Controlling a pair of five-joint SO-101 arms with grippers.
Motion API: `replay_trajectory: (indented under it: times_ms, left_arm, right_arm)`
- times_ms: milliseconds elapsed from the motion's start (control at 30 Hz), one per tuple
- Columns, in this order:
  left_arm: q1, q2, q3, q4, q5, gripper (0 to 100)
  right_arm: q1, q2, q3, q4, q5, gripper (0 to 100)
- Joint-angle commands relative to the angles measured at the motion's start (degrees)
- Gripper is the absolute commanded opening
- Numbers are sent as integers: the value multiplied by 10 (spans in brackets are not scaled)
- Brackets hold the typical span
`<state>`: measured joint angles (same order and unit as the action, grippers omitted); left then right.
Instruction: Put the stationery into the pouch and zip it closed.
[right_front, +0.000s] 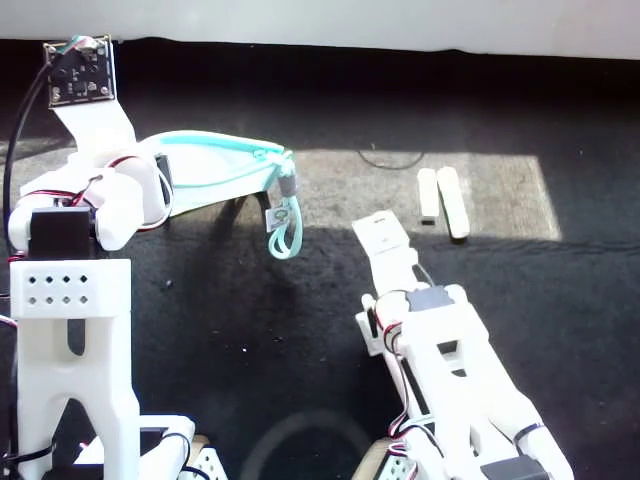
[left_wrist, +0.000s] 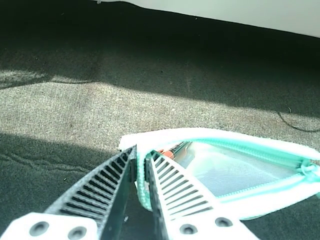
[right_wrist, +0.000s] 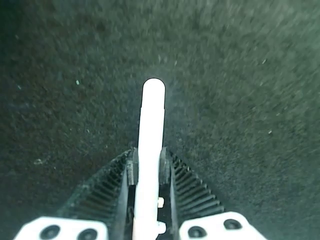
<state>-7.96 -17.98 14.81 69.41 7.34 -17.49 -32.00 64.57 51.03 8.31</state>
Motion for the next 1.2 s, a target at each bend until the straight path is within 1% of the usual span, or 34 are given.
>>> replay_trajectory:
  times_ms: [0,133,167,300,333,467,567,867,1033,1167]
  left_arm:
    - [15,51,29,41,9,8]
    - [15,51,28,47,9,8]
    - [15,50,28,50,9,8]
    - [15,50,29,50,9,8]
    - [15,50,29,50,9,8]
    - [15,48,27,67,9,8]
    - [15,47,28,76,9,8]
    - [15,49,28,79,9,8]
    - [15,50,28,77,8,8]
    - [15,50,28,75,8,8]
  right_arm:
    - [-3,-15,5,-9,-2,5]
    - [-8,-15,13,-3,-4,18]
    - [-14,-15,12,6,-3,42]
    - [-29,-16,-19,57,-3,229]
    - [-29,-16,-36,67,-3,239]
    - [-30,-15,-123,92,-4,190]
    - [-30,14,-178,109,-5,178]
    - [-31,269,-333,152,-5,174]
    - [-31,325,-355,152,-5,173]
    - [-51,351,-355,149,-3,173]
